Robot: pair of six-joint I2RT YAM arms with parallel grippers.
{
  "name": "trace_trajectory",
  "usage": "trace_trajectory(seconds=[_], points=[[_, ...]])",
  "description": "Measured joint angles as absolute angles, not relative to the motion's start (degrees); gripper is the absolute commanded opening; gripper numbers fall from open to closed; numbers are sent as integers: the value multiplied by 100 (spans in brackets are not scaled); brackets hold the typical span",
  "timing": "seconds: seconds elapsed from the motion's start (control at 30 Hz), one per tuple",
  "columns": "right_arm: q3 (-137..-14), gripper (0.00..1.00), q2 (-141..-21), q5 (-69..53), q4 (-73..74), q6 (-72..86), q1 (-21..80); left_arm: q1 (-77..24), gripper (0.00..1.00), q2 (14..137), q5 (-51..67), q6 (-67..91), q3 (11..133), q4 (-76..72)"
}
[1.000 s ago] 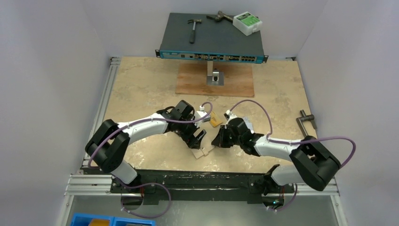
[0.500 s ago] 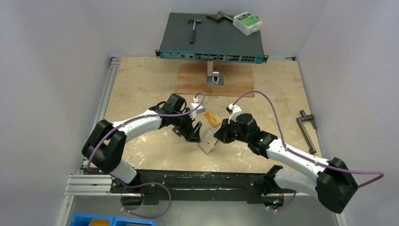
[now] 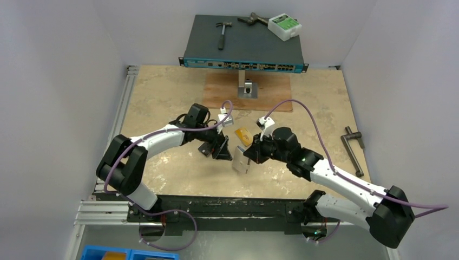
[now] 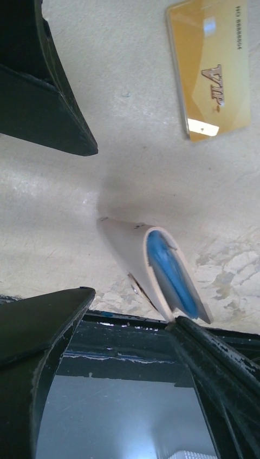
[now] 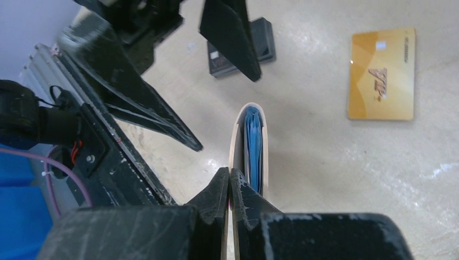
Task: Put the credit cards into the card holder
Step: Pick up the card holder from the center of the board.
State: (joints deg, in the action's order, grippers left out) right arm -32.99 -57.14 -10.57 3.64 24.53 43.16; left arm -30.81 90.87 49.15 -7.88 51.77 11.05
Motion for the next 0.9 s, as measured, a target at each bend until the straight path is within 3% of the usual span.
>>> trace_trajectory(seconds=[0.3, 0.43, 0.63, 0.77, 0.9], points=[[-4073, 0, -5916, -1238, 740, 2097, 4556, -3063, 89, 9087, 5212, -1592, 5162, 779], [-4327, 0, -6075, -1299, 897, 1979, 4703, -2963, 73, 9087, 5734, -1865, 5140, 757], [-4480, 0, -6278, -1262, 976, 1802, 4772, -2867, 37, 9120, 6687, -2921, 5380, 1870], [-4504, 0, -6392, -1190, 954, 1743, 4772, -2856, 2, 9242, 7067, -3972, 5857, 3063], [-4558, 0, -6466, -1122, 928, 1726, 4779, -2834, 0, 9332, 7192, -4648, 6106, 3828]])
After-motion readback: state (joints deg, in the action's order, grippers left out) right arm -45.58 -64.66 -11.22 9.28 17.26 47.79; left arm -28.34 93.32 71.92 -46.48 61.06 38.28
